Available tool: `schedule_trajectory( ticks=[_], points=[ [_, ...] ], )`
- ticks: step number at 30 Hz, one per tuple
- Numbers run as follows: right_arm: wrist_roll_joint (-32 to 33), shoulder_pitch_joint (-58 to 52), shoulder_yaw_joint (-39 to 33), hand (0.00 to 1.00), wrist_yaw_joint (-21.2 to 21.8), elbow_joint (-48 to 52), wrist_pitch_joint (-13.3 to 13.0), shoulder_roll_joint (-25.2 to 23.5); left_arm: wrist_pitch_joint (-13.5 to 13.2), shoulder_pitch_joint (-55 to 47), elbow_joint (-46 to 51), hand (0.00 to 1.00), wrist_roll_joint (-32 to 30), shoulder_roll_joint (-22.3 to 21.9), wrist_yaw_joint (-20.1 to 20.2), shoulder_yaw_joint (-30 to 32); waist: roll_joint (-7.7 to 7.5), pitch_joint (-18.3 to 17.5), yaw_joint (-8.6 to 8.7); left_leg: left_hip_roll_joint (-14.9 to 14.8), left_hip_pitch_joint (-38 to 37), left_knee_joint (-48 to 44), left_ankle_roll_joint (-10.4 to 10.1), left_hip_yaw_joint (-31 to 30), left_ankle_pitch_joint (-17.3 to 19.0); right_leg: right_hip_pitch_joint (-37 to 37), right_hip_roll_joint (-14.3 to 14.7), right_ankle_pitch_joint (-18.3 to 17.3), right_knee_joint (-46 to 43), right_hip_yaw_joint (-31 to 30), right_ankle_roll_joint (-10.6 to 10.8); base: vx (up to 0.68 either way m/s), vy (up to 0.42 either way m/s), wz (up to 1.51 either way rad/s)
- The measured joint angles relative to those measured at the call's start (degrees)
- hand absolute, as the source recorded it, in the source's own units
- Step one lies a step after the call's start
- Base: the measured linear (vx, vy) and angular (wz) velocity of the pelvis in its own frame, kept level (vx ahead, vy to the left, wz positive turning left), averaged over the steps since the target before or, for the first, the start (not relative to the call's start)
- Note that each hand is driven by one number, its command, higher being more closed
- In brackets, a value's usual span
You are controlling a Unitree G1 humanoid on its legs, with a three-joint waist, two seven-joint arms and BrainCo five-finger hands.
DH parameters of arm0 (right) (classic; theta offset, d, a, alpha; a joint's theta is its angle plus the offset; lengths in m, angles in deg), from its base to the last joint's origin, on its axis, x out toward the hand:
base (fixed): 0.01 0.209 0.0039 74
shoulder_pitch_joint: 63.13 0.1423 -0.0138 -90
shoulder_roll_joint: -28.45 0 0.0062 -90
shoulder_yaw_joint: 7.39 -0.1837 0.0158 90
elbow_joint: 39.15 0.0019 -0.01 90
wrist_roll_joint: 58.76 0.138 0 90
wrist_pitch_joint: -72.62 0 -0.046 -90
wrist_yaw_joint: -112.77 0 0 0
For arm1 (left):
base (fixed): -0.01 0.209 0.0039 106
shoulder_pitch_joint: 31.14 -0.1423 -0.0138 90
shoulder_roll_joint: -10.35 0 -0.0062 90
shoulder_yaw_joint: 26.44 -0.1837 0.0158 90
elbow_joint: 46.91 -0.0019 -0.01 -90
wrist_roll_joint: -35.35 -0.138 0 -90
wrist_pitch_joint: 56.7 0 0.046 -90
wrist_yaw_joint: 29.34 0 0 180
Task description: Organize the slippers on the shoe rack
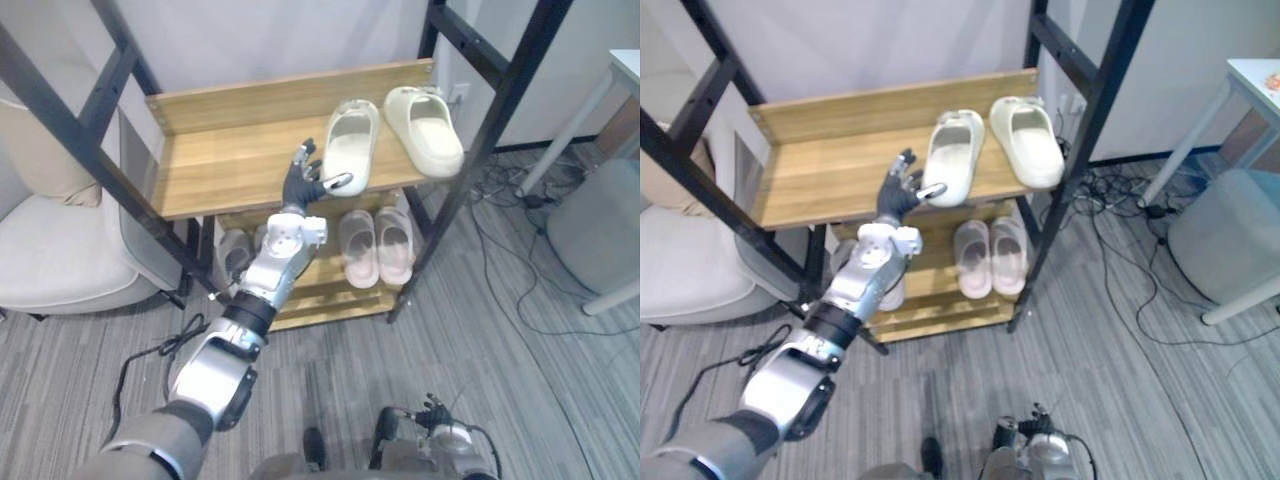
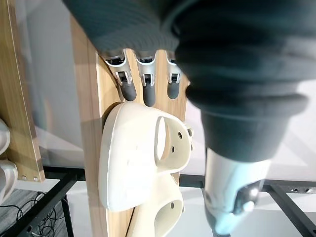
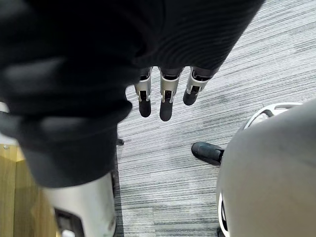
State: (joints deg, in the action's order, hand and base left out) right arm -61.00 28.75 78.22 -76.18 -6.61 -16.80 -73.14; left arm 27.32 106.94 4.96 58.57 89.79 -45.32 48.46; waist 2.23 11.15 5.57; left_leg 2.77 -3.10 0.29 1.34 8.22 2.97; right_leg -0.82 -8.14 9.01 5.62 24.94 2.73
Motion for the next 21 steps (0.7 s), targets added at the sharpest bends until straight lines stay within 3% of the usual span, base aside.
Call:
schedule_trajectory(
  ticks=[12,21],
  points=[
    [0.00,0.88,-2.44,0.00,-0.09,-0.14,0.54,0.04,-1.24,4.77,-4.40,0.00,-0.68,-2.01,-1.24,3.04,-0.20,-0.15,2.02,-0.38,1.12,0.78,-0.41,4.07,0.34,3.38,0.51,0.10,-0.01,-3.93,-0.08,0.04,0.029,-0.18],
    [-0.04,0.79,-2.78,0.00,-0.13,0.18,0.53,0.01,-1.24,5.22,-4.54,0.00,-0.73,-0.86,-2.46,4.25,-0.23,-0.12,1.98,-0.57,1.22,1.18,-0.92,5.36,0.68,4.23,0.87,0.19,-0.01,-5.07,-0.23,0.03,0.022,-0.07]
  ],
)
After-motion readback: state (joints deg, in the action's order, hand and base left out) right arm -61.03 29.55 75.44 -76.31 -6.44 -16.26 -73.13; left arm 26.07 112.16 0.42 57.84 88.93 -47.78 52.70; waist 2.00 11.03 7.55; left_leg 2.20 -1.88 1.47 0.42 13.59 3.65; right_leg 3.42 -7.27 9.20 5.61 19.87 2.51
